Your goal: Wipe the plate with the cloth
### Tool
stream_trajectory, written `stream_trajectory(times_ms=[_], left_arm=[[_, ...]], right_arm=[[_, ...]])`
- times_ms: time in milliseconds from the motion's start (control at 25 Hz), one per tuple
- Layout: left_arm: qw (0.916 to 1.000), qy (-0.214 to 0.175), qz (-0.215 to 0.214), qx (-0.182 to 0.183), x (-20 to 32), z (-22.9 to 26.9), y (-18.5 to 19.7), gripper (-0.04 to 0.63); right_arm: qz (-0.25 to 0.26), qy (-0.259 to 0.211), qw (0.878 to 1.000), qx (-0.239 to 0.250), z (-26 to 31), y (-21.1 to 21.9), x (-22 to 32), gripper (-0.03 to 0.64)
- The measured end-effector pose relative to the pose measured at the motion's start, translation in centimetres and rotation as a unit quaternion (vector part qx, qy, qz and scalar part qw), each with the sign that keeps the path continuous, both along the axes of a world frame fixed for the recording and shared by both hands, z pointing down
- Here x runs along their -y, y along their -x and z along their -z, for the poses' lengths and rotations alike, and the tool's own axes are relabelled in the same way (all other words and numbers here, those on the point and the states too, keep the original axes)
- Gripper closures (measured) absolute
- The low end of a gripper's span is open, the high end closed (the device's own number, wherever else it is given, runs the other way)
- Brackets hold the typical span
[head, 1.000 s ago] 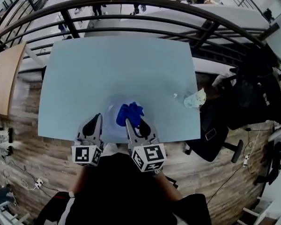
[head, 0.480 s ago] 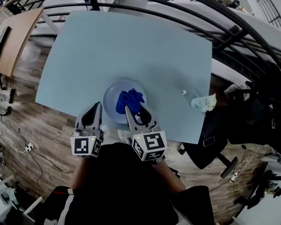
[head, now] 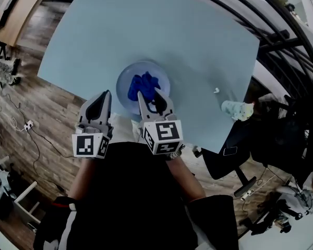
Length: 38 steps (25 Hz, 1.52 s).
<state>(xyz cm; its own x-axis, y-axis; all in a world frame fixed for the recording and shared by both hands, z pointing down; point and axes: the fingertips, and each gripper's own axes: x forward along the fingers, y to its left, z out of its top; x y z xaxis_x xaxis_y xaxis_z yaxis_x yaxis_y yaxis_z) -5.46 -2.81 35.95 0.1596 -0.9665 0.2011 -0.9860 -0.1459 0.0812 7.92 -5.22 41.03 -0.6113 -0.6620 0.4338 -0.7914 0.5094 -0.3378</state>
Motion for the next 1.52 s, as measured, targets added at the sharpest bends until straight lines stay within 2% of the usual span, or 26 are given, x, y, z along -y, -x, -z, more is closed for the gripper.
stream_trajectory(times_ms=[320, 800, 1080, 1520], left_arm=[[0.9999, 0.014, 0.003, 0.006, 0.5, -1.4, 0.1, 0.595], [0.9988, 0.048, -0.006, -0.008, 0.8, -4.8, -1.2, 0.595], [0.9987, 0.049, -0.014, -0.004, 2.5, -6.2, -0.6, 0.595], [0.9983, 0.056, -0.009, -0.009, 3.1, -6.8, 0.9, 0.595]], right_arm=[[0.017, 0.033, 0.999, -0.029, -4.7, 1.3, 1.5, 0.497], [0.051, 0.091, 0.993, -0.063, -11.6, 2.2, 2.0, 0.499], [0.088, 0.098, 0.987, -0.097, -15.7, 4.3, 3.7, 0.499], [0.129, 0.114, 0.978, -0.119, -17.7, 7.6, 4.7, 0.497]])
